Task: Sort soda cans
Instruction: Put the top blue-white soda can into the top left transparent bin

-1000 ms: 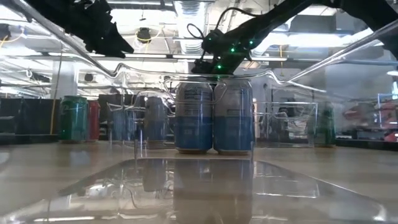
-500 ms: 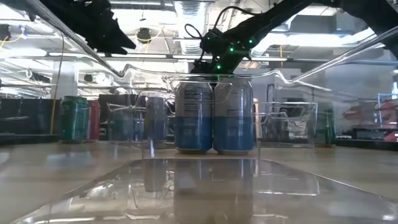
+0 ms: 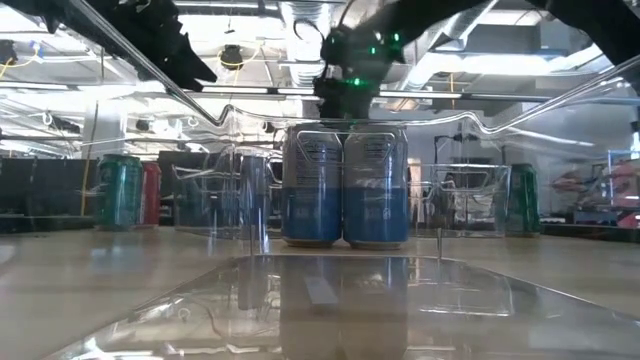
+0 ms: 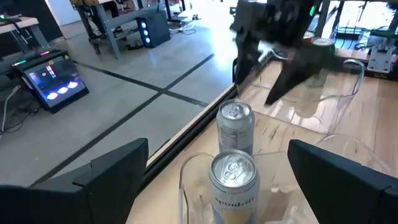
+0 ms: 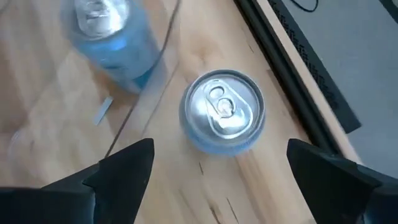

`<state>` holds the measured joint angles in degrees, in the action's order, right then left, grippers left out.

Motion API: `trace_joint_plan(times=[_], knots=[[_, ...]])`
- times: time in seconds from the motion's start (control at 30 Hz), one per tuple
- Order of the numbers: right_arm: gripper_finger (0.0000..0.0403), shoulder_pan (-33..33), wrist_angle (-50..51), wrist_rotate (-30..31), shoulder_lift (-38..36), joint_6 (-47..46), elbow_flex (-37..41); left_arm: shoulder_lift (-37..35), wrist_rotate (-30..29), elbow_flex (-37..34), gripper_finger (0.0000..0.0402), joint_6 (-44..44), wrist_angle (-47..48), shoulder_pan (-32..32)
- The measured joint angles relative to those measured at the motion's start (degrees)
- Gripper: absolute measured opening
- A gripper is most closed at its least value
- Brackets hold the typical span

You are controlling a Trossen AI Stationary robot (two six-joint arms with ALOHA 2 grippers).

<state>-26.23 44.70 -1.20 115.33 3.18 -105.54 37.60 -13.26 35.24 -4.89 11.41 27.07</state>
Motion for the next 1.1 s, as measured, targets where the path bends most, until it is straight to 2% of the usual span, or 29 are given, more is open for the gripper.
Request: trace_joint_plan(times=[0.13,0.23,0.3,0.4,0.53,0.77,0.9,1.1], knots=[[0.0395,1.2,8.7,0.3,0.0,7.5,-9.1,0.0,0.0,0.0,0.0382,0.0,0.7,0.0],[0.0395,2.0,9.9,7.4,0.0,10.2,-15.2,0.0,0.0,0.0,0.0382,-0.4,0.8,0.0],[0.0395,1.9,9.8,10.0,-0.1,13.4,-17.2,0.0,0.0,0.0,0.0382,-0.4,0.8,0.0],[0.0395,1.1,8.1,10.2,0.1,15.1,-16.8,0.0,0.0,0.0,0.0382,-0.4,0.8,0.0],[0.0395,0.0,5.8,9.3,2.5,12.1,-15.0,0.0,0.0,0.0,0.0382,0.3,0.8,0.0],[0.0395,-1.0,6.1,7.9,11.8,3.9,-16.3,0.0,0.2,0.0,0.0382,1.6,1.1,-0.7],[0.0395,-0.2,7.3,7.7,14.8,2.6,-18.8,0.0,0.2,0.0,0.0382,1.7,1.6,-1.3],[0.0396,0.5,10.6,3.7,16.7,1.6,-20.7,0.0,0.2,0.0,0.0382,1.3,2.7,-1.4]])
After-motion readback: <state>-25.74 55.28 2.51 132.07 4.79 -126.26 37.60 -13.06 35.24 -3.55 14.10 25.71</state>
